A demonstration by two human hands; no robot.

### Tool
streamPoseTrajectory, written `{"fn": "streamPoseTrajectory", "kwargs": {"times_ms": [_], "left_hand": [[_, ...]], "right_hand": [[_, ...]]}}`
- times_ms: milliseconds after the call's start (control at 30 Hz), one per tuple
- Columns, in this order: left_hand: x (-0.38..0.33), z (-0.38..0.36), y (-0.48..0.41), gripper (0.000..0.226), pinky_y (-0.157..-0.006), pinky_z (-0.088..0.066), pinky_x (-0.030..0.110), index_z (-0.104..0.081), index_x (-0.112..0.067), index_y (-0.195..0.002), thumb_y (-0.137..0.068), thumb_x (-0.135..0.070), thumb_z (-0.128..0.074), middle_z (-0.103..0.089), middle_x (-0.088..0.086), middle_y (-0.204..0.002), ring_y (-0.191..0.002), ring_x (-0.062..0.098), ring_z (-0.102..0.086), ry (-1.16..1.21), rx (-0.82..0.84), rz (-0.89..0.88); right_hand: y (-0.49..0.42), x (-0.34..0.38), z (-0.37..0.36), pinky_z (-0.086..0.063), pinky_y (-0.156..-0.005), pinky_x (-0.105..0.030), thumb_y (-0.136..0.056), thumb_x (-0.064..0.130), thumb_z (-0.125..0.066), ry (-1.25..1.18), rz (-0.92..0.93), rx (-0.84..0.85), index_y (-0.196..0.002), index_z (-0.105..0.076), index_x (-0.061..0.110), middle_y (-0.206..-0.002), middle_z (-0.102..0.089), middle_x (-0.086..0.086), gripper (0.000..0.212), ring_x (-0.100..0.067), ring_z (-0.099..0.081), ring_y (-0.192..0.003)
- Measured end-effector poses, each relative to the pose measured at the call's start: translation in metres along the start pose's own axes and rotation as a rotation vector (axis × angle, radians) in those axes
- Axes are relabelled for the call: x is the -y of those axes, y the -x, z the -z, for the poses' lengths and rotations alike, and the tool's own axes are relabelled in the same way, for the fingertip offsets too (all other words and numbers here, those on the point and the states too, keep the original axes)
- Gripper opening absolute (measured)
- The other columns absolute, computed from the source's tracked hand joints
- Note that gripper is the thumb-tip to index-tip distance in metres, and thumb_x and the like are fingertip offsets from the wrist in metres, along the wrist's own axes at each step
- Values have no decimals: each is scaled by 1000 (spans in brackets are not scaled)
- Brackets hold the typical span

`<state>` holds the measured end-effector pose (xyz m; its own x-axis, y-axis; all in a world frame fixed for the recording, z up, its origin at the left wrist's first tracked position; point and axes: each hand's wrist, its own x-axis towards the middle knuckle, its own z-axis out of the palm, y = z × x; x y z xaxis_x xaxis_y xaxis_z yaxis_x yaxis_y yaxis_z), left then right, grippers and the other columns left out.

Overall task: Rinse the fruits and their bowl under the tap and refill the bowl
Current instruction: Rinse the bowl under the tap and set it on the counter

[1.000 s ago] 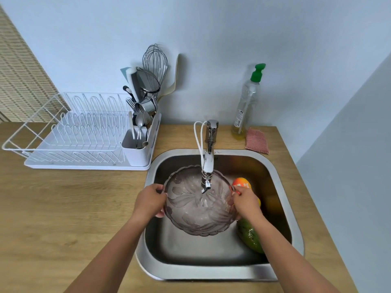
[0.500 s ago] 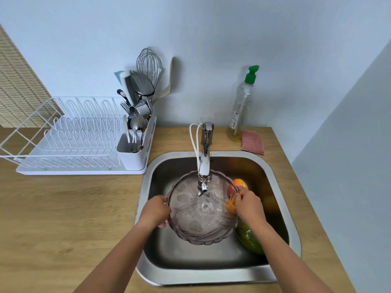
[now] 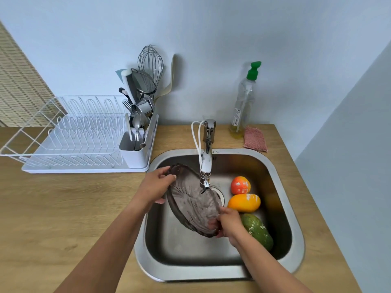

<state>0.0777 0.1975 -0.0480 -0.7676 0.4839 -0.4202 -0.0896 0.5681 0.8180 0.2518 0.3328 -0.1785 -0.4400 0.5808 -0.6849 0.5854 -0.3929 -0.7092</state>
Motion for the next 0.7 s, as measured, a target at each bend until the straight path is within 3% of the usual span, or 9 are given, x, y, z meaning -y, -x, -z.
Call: {"fn": "streamPoseTrajectory", "kwargs": {"times_ms": [100,200,267,333,433,700], "left_hand": [[-3,1,2,62,-77,-62,48,-49,-44,-139,-80,-46,-65,-67,-4,-120,-107,22,-65,89,146,84],[-5,0,7,79,-81,-60,54,-37,-52,-144,-71,-56,-66,-63,0,-125,-110,30,-64,161,236,125],[-6,-2,9,83,-79,-61,54,-34,-53,-145,-69,-56,-67,-61,1,-126,-111,31,-63,178,249,121],[-9,-2,11,77,-76,-62,51,-33,-50,-146,-77,-53,-66,-59,0,-124,-110,29,-62,185,241,105],[-11,-2,13,60,-76,-62,49,-38,-46,-143,-89,-46,-63,-59,-2,-117,-107,28,-62,195,202,106],[-11,2,18,39,-75,-61,49,-44,-47,-123,-90,-45,-64,-59,-4,-104,-98,24,-62,180,158,118]], "right_hand": [[4,1,-7,-40,-33,-20,-94,-7,-39,-57,-65,46,-94,-64,14,-72,-68,-9,33,-24,-61,-60],[6,1,-13,-36,-33,-17,-95,-5,-39,-88,-118,125,-105,-65,14,-68,-66,-4,34,-23,-62,-58],[7,-1,-16,-33,-32,-15,-96,-3,-37,-83,-148,176,-101,-64,13,-66,-66,-5,32,-19,-64,-48],[8,-2,-20,-31,-32,-14,-96,-2,-36,-87,-175,209,-93,-62,14,-71,-65,-6,30,-14,-62,-42],[10,-3,-25,-32,-34,-14,-96,1,-37,-90,-190,257,-98,-62,10,-66,-66,-6,27,-10,-60,-40],[14,-8,-32,-36,-33,-17,-95,2,-38,-61,-203,326,-104,-66,3,-60,-68,-5,29,-10,-61,-42]]}}
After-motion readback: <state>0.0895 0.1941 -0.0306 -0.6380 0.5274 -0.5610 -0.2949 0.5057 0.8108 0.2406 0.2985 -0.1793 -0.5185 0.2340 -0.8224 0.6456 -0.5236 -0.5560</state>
